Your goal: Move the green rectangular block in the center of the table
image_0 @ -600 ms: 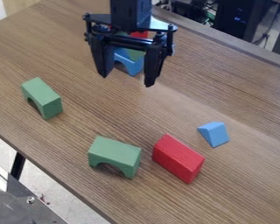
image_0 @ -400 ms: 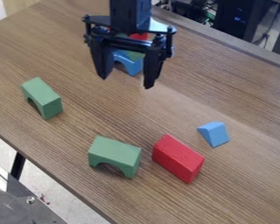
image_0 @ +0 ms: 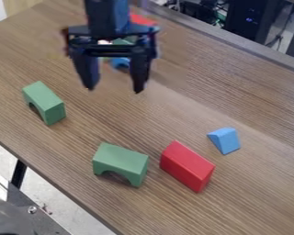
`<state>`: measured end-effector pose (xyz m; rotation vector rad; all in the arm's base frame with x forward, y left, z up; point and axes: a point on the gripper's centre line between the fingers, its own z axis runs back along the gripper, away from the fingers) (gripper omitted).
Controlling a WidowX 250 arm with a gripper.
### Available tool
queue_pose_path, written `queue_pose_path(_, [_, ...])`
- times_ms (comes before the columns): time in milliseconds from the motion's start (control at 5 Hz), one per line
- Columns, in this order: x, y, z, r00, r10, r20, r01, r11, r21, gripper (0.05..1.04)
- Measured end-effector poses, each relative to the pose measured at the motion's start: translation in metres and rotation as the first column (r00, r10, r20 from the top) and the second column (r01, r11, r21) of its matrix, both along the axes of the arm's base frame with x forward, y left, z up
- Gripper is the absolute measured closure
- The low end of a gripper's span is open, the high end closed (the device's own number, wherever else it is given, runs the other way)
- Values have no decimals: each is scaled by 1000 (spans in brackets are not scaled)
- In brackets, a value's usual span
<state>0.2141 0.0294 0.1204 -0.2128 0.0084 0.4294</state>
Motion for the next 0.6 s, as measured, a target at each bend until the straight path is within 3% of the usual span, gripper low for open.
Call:
queue_pose_path(200, [-4,17,-4,993,107,44,-107,994,-9,85])
queue_pose_path(400, [-5,31,-12,975,208,74,-209,978,15,85])
queue_pose_path(600, [-7,50,-17,949,303,83,-312,940,139,85])
